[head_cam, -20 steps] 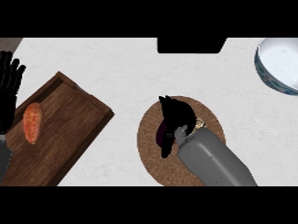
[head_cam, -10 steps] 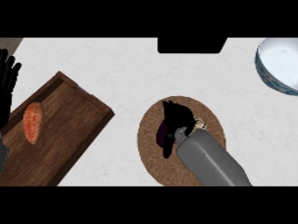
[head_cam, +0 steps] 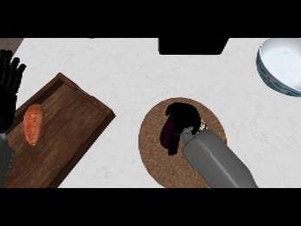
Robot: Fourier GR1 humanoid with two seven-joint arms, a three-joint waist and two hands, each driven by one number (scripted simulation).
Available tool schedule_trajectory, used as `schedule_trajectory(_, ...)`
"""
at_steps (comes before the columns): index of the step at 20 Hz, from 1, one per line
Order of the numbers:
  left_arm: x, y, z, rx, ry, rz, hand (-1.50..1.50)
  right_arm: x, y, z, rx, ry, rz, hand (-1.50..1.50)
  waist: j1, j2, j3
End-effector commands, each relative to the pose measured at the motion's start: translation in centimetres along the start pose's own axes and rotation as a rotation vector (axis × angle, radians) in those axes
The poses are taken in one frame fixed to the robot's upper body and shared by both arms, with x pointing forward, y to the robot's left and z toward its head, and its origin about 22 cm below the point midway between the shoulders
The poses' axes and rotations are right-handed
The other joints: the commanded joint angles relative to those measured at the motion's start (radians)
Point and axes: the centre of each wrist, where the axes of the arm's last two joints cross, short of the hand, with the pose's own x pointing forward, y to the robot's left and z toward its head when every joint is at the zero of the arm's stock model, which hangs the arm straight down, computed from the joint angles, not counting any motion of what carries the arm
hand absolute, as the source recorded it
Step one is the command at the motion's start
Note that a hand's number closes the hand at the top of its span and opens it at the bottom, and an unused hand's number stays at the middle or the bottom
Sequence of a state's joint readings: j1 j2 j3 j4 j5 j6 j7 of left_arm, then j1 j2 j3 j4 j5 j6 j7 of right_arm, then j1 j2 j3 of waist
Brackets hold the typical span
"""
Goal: Pick the eggplant from the placemat and place it in the bowl
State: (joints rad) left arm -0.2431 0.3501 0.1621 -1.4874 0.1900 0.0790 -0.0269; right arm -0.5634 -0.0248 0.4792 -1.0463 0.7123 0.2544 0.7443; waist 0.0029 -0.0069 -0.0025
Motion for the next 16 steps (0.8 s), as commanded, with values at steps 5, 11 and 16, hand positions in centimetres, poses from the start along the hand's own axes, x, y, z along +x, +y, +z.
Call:
schedule_trajectory(5, 1.1, -0.8, -0.4, -0.005, 0.009, 0.002, 0.0, -2.3, 1.3, -0.6, -0.064, -0.048, 0.038, 1.5, -0.001, 0.007, 0.003)
schedule_trajectory(11, 0.6, 0.8, 0.1, 0.014, 0.015, -0.004, 0.0, -9.0, -0.3, 0.6, -0.154, -0.004, 0.058, 1.5, -0.031, -0.002, 0.003)
schedule_trajectory(16, -0.5, 3.6, 1.2, 0.114, 0.045, -0.042, 0.0, -27.8, -7.8, 2.0, -0.282, 0.329, 0.031, 1.5, -0.159, -0.008, 0.009)
